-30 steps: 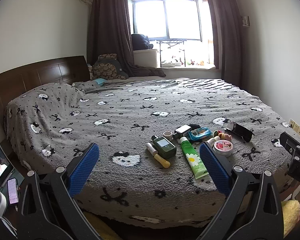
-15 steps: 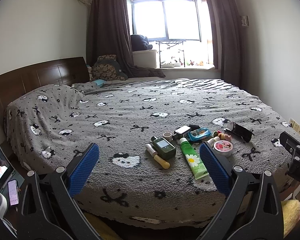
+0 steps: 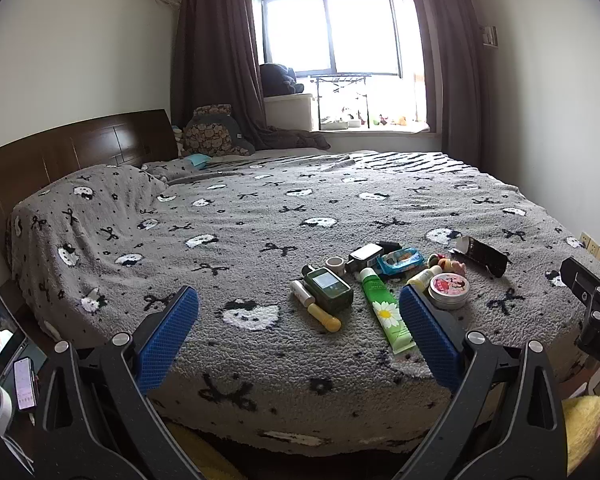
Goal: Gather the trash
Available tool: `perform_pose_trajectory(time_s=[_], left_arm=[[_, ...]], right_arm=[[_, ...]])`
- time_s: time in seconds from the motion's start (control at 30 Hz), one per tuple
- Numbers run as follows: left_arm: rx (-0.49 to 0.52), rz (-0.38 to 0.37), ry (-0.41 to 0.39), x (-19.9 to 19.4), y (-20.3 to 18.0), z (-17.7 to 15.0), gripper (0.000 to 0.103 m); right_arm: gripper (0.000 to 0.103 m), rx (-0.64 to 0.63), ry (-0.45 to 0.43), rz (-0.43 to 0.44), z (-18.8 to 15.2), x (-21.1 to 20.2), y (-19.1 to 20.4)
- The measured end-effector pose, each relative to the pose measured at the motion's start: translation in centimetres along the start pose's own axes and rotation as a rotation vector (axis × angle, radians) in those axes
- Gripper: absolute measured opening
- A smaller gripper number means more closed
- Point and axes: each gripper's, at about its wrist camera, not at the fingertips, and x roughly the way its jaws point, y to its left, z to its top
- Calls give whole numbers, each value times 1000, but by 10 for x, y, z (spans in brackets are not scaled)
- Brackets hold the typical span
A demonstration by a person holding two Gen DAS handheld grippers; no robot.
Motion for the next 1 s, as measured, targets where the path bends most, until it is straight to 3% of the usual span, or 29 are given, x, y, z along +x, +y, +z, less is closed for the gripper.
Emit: perform_pose_trajectory(time_s=[0.23, 0.57, 0.8, 1.0], left_arm=[[21, -2, 40, 26, 0, -19, 95], [80, -19, 174, 86, -7, -49, 95], [9, -38, 258, 127, 11, -67, 95], [4, -69, 327, 164, 9, -80, 95]], right_arm=[[100, 29, 89, 56, -18, 23, -9], [100, 38, 209, 30, -47, 79, -16], [100, 109, 274, 135, -61, 115, -15], [100, 95, 323, 119, -70, 152, -2]])
